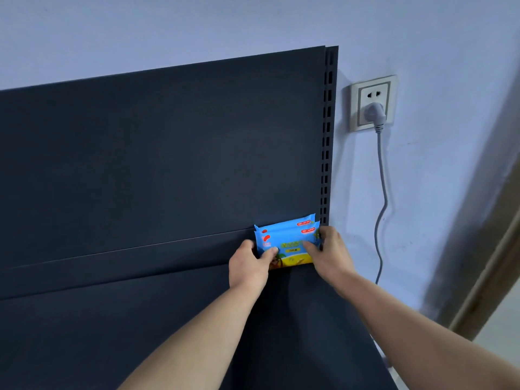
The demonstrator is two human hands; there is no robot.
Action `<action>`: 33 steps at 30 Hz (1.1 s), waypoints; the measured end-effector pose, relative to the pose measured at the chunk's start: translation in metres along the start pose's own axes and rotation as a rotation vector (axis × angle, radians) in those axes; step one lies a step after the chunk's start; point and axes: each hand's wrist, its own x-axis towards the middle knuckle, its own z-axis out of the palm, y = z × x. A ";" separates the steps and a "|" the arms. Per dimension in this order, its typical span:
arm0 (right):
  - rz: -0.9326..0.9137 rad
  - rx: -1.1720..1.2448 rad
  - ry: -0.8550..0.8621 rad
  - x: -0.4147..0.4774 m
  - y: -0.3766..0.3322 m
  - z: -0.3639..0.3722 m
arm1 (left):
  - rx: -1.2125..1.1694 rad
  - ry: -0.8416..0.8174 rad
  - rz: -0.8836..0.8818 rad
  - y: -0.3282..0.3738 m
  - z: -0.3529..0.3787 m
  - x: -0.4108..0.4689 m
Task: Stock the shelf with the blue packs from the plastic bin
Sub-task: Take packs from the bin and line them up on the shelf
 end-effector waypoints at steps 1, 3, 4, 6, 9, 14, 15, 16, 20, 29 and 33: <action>0.002 -0.013 -0.015 -0.001 0.000 0.000 | 0.000 0.003 -0.005 0.000 0.001 0.000; -0.002 -0.022 -0.027 -0.001 0.001 -0.001 | -0.003 0.001 -0.015 0.001 0.002 0.000; -0.005 -0.020 -0.026 -0.002 0.001 -0.002 | -0.004 0.001 -0.017 0.002 0.002 0.000; 0.000 -0.005 -0.026 -0.002 0.001 -0.002 | 0.004 0.008 -0.019 0.005 0.004 0.000; -0.010 -0.005 -0.035 -0.003 0.000 -0.002 | 0.021 0.028 -0.020 0.007 0.004 0.000; -0.042 -0.048 -0.033 -0.008 0.002 -0.006 | 0.006 0.035 -0.039 0.008 0.003 -0.002; -0.046 -0.074 -0.021 -0.010 0.002 -0.008 | 0.000 0.039 -0.039 0.007 0.002 -0.003; -0.050 -0.105 -0.007 -0.013 0.003 -0.010 | -0.007 0.044 -0.038 0.005 0.000 -0.004; -0.083 -0.379 0.031 -0.029 0.007 -0.018 | 0.009 0.057 -0.038 -0.006 -0.011 -0.007; -0.243 -0.785 0.026 -0.069 -0.019 -0.010 | 0.584 -0.030 0.174 -0.030 -0.064 -0.029; -0.334 -0.763 -0.048 -0.102 -0.050 0.020 | 0.585 -0.023 0.181 -0.053 -0.110 -0.052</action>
